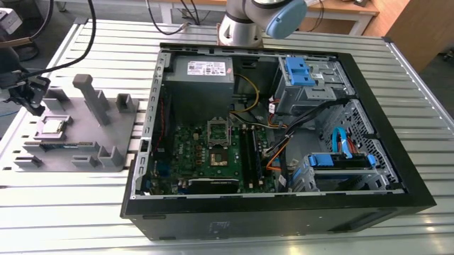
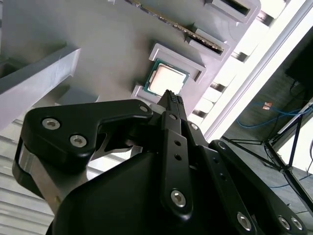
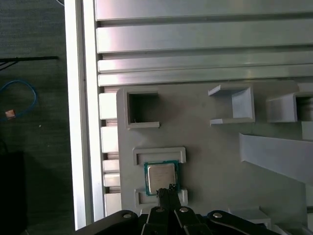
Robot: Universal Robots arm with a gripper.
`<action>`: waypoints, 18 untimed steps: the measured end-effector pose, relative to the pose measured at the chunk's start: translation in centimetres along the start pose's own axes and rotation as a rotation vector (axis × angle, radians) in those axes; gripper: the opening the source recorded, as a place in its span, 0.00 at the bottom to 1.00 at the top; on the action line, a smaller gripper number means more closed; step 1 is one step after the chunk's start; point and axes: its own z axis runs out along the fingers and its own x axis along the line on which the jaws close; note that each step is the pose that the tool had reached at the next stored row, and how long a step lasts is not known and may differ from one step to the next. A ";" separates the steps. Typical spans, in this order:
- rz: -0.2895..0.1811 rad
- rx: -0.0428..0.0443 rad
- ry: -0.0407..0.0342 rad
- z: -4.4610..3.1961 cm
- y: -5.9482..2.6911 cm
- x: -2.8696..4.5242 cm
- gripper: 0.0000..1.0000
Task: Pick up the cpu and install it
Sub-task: 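Reach for the cpu, then pick up the cpu and move it towards the insertion slot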
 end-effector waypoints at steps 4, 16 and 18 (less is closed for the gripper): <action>0.000 0.0000 0.0000 0.37 -0.02 -0.26 0.11; 0.000 0.0000 0.0000 1.37 -0.08 -0.33 0.11; 0.000 0.0000 0.0000 1.38 -0.07 -0.33 0.11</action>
